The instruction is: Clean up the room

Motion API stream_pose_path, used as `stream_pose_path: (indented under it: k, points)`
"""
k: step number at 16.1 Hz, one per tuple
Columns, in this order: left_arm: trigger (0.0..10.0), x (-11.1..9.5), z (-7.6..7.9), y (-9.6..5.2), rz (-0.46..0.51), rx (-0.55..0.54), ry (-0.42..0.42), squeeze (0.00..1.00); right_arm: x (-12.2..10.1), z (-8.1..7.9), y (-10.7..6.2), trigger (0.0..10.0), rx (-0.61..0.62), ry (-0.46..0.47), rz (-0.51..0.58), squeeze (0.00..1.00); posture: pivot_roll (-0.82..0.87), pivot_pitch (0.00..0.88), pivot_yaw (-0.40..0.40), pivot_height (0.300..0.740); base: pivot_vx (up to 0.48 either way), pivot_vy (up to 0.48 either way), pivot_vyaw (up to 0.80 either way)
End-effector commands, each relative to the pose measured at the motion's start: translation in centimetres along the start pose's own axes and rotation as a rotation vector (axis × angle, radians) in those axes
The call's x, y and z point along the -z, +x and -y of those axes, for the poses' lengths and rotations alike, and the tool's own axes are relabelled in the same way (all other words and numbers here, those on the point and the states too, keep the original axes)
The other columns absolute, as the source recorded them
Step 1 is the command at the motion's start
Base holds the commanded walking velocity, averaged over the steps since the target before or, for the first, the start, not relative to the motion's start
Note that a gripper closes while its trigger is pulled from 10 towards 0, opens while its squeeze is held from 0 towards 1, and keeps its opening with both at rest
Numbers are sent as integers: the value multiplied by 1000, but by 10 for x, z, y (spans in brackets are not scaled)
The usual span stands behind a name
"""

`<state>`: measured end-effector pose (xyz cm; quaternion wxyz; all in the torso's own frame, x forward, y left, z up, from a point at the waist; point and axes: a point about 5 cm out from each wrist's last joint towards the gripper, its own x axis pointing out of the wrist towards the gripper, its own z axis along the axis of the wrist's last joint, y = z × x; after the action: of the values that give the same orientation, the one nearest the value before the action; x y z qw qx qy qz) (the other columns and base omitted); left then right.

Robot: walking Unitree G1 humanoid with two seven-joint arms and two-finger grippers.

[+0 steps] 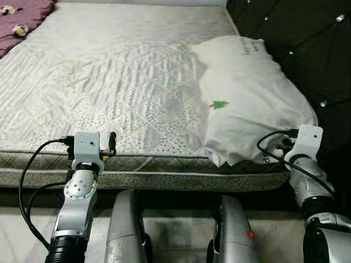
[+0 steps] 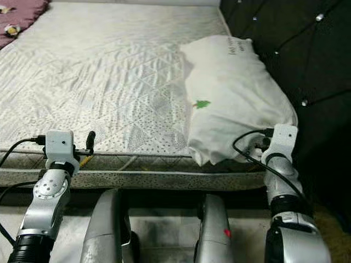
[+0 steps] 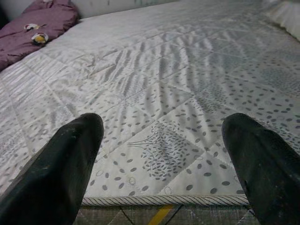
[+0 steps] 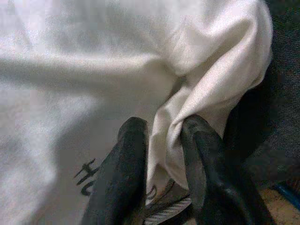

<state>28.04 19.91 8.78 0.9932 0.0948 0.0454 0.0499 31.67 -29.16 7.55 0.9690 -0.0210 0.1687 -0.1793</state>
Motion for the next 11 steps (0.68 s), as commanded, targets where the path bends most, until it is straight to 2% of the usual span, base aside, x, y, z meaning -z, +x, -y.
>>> stream_pose_path:
  k: [1,2,3,5,9,10,11]
  points:
    - [10000,3,-5,1,-16,-27,-1,0,-11,-2,-1,10000,16,9,61,1000,32,21,18,533,0,0,0]
    - [10000,2,-6,2,-10,-29,1,0,-17,-3,-3,10000,34,15,101,1000,30,30,18,533,0,0,0]
    - [10000,-1,-10,4,-1,-45,-3,0,-27,-7,-11,10000,64,28,192,1000,31,22,12,533,0,0,0]
    - [10000,-1,-11,3,0,-56,-5,0,-24,-14,-23,10000,64,66,244,1000,27,26,10,533,0,0,0]
    - [10000,5,-2,-13,-20,-14,-56,0,-5,-50,-64,10000,-109,149,290,1000,12,41,13,533,0,0,0]
    - [10000,7,0,-14,-28,-13,-62,0,-4,-56,-69,10000,-142,162,291,1000,12,41,13,533,0,0,0]
    - [10000,9,1,-17,-35,-8,-70,0,-2,-71,-82,10000,-230,162,307,1000,9,43,14,533,0,0,0]
